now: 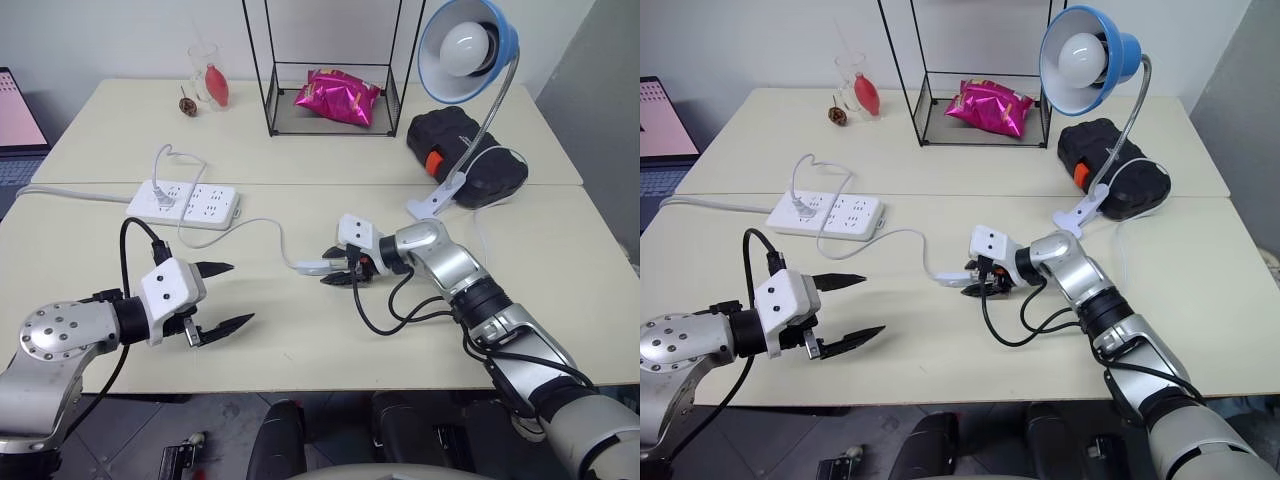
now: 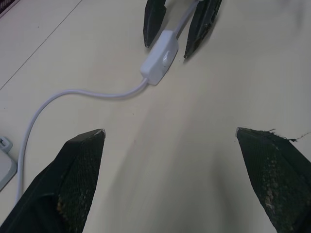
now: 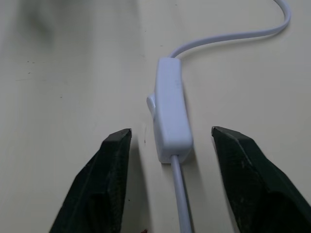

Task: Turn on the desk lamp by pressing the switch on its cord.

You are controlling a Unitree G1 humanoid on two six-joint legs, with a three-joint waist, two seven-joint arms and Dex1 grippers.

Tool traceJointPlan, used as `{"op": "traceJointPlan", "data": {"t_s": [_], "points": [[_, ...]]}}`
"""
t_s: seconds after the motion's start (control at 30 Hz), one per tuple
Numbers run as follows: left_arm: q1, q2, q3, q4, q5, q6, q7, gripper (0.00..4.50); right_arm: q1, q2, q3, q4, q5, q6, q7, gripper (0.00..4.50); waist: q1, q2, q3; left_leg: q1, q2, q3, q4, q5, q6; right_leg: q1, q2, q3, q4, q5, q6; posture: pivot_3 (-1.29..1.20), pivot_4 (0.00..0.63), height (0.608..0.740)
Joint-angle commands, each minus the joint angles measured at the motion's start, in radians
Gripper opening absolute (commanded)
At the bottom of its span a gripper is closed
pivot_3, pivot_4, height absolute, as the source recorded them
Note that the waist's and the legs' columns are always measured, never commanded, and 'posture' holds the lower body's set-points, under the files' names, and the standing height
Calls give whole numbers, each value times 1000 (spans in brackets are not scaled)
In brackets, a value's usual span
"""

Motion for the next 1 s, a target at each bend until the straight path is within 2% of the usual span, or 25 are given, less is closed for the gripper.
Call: {"op": "traceJointPlan", "data": {"t_s": [0.03, 0.1, 0.13, 0.23, 0.47, 0.67, 0.87, 1.0], "points": [[-6, -4, 5, 0, 4, -24, 4, 4500, -22, -1, -20, -14, -4, -21, 18, 1582, 0, 0, 0, 0, 0, 0, 0, 0, 0, 0, 0, 0, 0, 0, 0, 0, 150, 740], [-7, -5, 4, 4, 4, -28, 4, 4500, -21, 0, -21, -18, -4, -20, 21, 1158, 0, 0, 0, 0, 0, 0, 0, 0, 0, 0, 0, 0, 0, 0, 0, 0, 150, 740], [-11, -6, 2, 7, 4, -30, 5, 4500, -21, 1, -21, -20, -4, -19, 22, 802, 0, 0, 0, 0, 0, 0, 0, 0, 0, 0, 0, 0, 0, 0, 0, 0, 150, 740], [-33, -13, -2, 11, -10, -17, 11, 4500, -17, 0, -23, -29, -6, -32, 21, 392, 0, 0, 0, 0, 0, 0, 0, 0, 0, 0, 0, 0, 0, 0, 0, 0, 150, 740], [-149, -31, -51, 6, -31, 40, 26, 4500, 27, -41, -29, -198, 2, -37, 24, 391, 1, 0, 0, 0, 0, 0, 0, 0, 0, 0, 0, 0, 0, 0, 0, 0, 150, 740], [-280, -53, -200, 56, 46, 26, 18, 4500, 72, -62, -24, -374, 20, 47, 23, 391, 1, 0, 0, -1, 0, -1, 0, 0, 0, 0, 0, 0, 0, 0, 0, 0, 150, 740], [-391, -81, -309, 145, 108, 7, -2, 4500, 87, -65, -18, -438, 13, 87, 6, 391, 0, 0, 0, 0, 0, -1, 1, 0, 0, 0, 1, 0, 1, 0, 1, 0, 150, 740], [-450, -108, -332, 198, 116, 14, 5, 4500, 91, -70, -13, -460, 8, 94, 1, 391, 1, 0, 0, -1, 0, -1, 0, 0, 0, 0, 1, -1, 1, 0, 1, 0, 150, 740]]}}
